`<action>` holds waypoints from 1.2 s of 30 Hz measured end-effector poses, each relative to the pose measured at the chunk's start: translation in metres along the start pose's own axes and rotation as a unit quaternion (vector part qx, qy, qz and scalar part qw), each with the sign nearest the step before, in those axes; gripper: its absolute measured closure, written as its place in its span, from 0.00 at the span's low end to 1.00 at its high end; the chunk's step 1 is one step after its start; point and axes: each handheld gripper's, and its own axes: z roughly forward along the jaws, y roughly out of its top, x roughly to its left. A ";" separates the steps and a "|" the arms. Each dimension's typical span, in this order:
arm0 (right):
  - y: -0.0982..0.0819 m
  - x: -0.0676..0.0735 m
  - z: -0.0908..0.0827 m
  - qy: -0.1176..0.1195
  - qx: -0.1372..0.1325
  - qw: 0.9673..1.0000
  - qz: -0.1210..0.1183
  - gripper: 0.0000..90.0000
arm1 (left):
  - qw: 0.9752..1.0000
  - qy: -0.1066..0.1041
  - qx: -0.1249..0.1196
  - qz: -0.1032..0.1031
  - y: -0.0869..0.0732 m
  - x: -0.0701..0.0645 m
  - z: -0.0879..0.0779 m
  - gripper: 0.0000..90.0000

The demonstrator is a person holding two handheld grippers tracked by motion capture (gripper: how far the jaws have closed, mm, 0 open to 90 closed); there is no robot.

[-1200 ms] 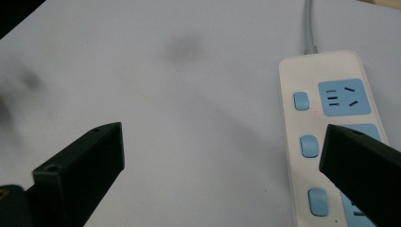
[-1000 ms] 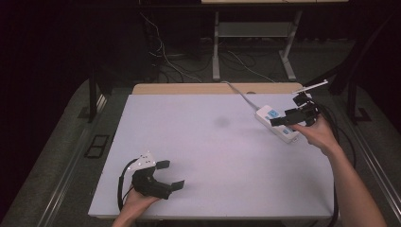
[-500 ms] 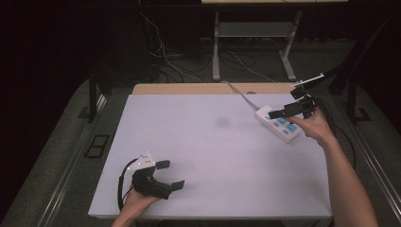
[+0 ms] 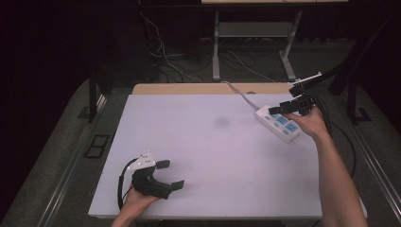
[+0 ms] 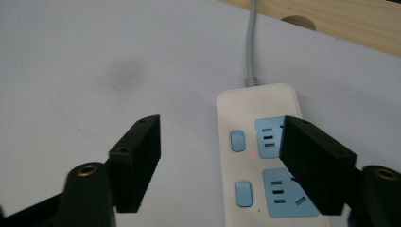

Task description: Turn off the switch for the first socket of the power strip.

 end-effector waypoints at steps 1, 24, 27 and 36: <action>0.000 -0.001 0.001 -0.001 -0.001 1.000 0.002 0.36 | 1.000 0.000 0.000 0.000 0.000 0.000 0.000 0.00; -0.002 -0.016 0.017 0.011 -0.023 0.999 0.039 1.00 | 1.000 0.001 0.002 0.001 0.000 0.001 0.001 0.00; -0.003 -0.019 0.019 0.007 -0.029 0.998 0.051 1.00 | 1.000 0.002 0.003 0.000 -0.001 0.001 0.001 0.00; -0.005 -0.025 0.027 0.001 -0.024 0.997 0.067 1.00 | 1.000 0.002 0.004 0.000 -0.001 0.002 0.001 0.00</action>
